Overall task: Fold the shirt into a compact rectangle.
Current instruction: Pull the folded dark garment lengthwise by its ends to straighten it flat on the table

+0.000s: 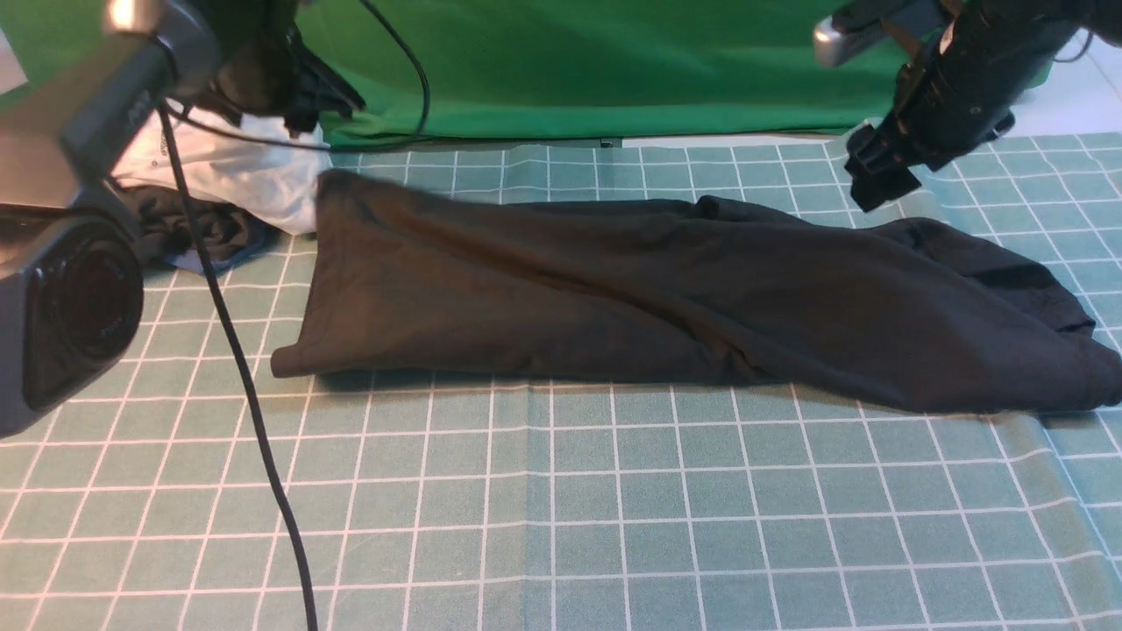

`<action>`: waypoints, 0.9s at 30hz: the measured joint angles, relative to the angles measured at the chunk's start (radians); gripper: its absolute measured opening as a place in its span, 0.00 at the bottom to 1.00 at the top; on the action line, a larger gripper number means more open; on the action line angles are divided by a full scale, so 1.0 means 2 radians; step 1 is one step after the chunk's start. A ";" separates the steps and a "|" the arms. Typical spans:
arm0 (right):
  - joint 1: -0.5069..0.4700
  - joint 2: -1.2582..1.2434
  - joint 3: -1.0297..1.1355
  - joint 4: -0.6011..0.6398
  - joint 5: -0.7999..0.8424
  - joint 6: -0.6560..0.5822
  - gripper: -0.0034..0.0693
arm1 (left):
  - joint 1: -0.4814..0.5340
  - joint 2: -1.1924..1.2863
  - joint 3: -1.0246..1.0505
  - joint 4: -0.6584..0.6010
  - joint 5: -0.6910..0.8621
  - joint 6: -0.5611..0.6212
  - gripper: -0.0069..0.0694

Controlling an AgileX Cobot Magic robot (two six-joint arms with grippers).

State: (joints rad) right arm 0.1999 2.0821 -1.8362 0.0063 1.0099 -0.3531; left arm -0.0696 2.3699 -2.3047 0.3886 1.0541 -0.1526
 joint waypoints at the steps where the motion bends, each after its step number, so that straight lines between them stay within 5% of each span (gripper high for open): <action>1: -0.002 0.005 0.000 0.000 0.000 0.000 0.83 | 0.000 -0.003 -0.007 -0.002 0.008 0.000 0.65; 4: -0.005 0.020 0.000 -0.003 0.000 0.000 0.83 | 0.000 -0.009 -0.014 -0.016 0.024 0.000 0.64; 11: -0.005 0.059 0.000 0.020 -0.036 0.000 0.83 | -0.006 -0.016 0.009 -0.200 0.078 0.053 0.19; 15: -0.005 0.074 -0.001 0.023 -0.050 -0.001 0.81 | -0.032 -0.018 0.057 -0.223 0.080 0.061 0.11; 19: -0.005 0.082 -0.001 0.030 -0.059 -0.013 0.63 | -0.066 -0.018 0.098 -0.208 0.083 0.058 0.09; 24: -0.005 0.083 -0.001 0.040 -0.072 -0.048 0.16 | -0.094 -0.018 0.123 -0.194 0.084 0.052 0.09; 27: -0.005 0.083 -0.004 0.041 -0.075 -0.051 0.09 | -0.094 -0.020 0.125 -0.194 0.084 0.048 0.09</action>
State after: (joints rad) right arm 0.1908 2.2481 -1.8438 0.0889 0.8599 -0.4561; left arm -0.2583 2.3307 -2.0556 0.0000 1.2212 -0.0571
